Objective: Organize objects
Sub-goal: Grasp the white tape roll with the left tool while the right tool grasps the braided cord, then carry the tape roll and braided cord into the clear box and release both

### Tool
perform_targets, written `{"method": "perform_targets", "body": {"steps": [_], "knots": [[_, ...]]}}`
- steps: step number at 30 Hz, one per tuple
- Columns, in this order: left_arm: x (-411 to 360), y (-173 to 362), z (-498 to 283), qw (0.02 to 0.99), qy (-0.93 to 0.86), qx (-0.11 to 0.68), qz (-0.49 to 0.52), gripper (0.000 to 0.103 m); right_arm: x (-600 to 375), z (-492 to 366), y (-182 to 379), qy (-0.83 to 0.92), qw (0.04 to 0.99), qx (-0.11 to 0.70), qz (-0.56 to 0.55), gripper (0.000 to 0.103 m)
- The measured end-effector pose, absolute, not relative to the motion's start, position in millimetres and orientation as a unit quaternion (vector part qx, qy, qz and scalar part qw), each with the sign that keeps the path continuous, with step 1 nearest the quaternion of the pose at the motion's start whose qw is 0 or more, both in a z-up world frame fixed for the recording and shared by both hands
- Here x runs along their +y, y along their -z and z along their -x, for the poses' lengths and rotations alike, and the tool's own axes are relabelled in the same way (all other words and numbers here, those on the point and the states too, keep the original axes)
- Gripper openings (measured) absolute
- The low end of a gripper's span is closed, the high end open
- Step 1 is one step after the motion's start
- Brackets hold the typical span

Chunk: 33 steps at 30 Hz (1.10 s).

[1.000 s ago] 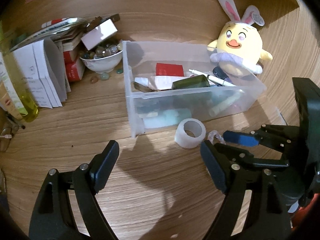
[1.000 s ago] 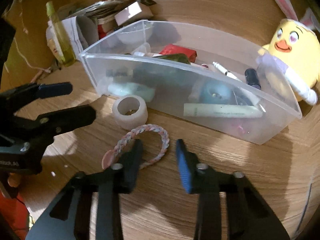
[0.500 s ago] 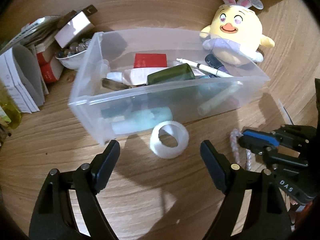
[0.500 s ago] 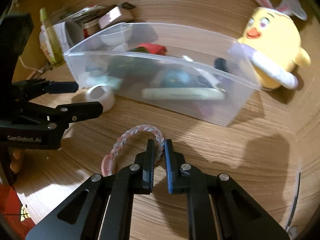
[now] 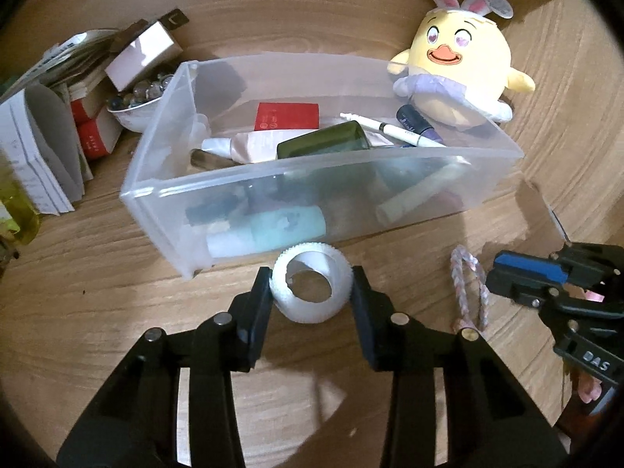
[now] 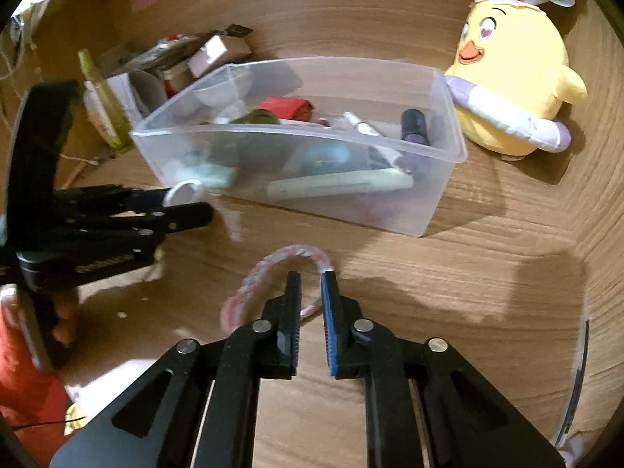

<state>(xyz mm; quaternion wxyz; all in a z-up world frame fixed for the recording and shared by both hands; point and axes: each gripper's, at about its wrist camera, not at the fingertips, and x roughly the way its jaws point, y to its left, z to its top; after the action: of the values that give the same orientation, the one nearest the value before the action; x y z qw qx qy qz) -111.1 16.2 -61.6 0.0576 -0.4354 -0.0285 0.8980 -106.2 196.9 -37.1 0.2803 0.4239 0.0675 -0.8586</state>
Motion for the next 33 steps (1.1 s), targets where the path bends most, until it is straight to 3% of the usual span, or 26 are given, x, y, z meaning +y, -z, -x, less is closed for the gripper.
{"method": "perform_targets", "body": {"steps": [2,4,10,12,14,17,33], "knots": [[13.5,59.6,106.1,0.058,-0.899,-0.031,0.432,0.039,194.1,98.5,31.7,0.862,0.284,0.071,-0.414,0.038],[11.1,56.5,99.6,0.059,-0.901,-0.035,0.427,0.039,190.1,91.4,27.5,0.863,0.295,0.074,-0.404,0.046],[3.7,45.2,80.7,0.058,-0.910,-0.044,0.409,0.039,164.3,81.2,38.0,0.851,0.308,0.111,-0.411,0.046],[1.0,41.2,75.2,0.059,-0.912,-0.050,0.403,0.039,158.2,83.8,46.6,0.847,0.303,0.120,-0.420,0.044],[0.3,37.4,71.6,0.060,-0.914,-0.051,0.397,0.039,153.4,86.4,55.2,0.842,0.296,0.127,-0.432,0.029],[-1.7,31.6,66.8,0.062,-0.918,-0.053,0.388,0.039,151.3,87.7,57.6,0.849,0.283,0.132,-0.426,0.015],[6.9,-4.6,59.3,0.075,-0.937,-0.055,0.336,0.039,171.1,80.0,-4.3,0.895,0.273,0.078,-0.344,0.011]]}}
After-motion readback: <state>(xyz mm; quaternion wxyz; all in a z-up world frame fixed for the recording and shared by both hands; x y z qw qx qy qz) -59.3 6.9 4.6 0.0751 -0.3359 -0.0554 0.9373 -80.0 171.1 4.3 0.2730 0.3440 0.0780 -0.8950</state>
